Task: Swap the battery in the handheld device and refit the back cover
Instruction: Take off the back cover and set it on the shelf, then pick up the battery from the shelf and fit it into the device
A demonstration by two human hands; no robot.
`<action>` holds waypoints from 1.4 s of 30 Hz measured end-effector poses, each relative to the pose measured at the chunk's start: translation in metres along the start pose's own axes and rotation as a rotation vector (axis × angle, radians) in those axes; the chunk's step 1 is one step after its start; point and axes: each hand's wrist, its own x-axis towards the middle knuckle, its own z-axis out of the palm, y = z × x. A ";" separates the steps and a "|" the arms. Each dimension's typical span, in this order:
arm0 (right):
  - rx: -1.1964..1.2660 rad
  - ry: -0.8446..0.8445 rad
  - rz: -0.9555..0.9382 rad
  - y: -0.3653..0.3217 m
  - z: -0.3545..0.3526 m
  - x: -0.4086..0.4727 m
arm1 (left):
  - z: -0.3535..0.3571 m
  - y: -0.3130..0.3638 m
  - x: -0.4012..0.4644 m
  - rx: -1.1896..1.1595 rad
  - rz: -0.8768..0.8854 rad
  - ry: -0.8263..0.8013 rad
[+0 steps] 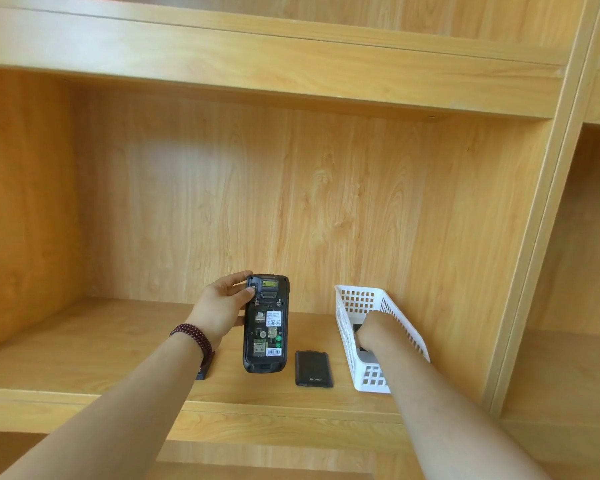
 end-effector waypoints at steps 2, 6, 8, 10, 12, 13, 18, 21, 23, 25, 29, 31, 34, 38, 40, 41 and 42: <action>-0.048 -0.049 0.033 -0.001 0.001 0.000 | 0.001 0.001 0.000 -0.001 0.001 0.001; -0.126 -0.135 0.085 -0.004 0.004 0.001 | 0.003 0.002 0.001 -0.004 0.002 0.001; -0.145 -0.143 0.089 -0.004 0.005 0.001 | 0.004 0.002 0.001 -0.004 0.002 0.001; -0.137 -0.150 0.104 -0.004 0.005 0.001 | 0.004 0.003 0.001 -0.005 0.003 -0.001; -0.112 -0.158 0.125 -0.004 0.004 0.000 | 0.005 0.003 0.000 -0.007 0.004 -0.004; -0.107 -0.162 0.129 -0.004 0.004 -0.001 | 0.005 0.003 0.000 -0.006 0.003 -0.007; -0.109 -0.160 0.077 -0.004 -0.004 -0.008 | 0.006 0.004 -0.002 -0.003 0.005 -0.016; -0.097 0.023 -0.086 -0.004 -0.021 -0.006 | 0.006 0.008 -0.002 -0.002 0.012 -0.026; 0.145 0.264 -0.267 -0.010 -0.035 -0.010 | 0.006 0.011 -0.003 0.000 0.017 -0.036; 0.475 0.404 -0.472 -0.023 -0.047 -0.025 | 0.007 0.014 -0.004 0.000 0.025 -0.046; 0.818 -0.058 -0.645 -0.058 -0.049 -0.066 | 0.009 0.020 -0.004 -0.008 0.041 -0.052; 0.927 -0.295 -0.634 -0.067 -0.036 -0.079 | 0.008 0.021 -0.005 -0.023 0.045 -0.048; 1.154 -0.455 -0.572 -0.070 -0.015 -0.084 | 0.003 0.020 -0.006 -0.022 0.045 -0.061; 1.305 -0.486 -0.515 -0.074 -0.001 -0.082 | -0.002 0.014 -0.006 -0.023 0.038 -0.084; 1.326 -0.482 -0.518 -0.077 0.001 -0.082 | -0.004 0.013 -0.004 -0.029 0.036 -0.081; 1.334 -0.482 -0.523 -0.079 0.002 -0.083 | -0.005 0.014 -0.004 -0.033 0.034 -0.081; 1.347 -0.488 -0.529 -0.080 0.003 -0.083 | -0.006 0.015 -0.003 -0.037 0.033 -0.082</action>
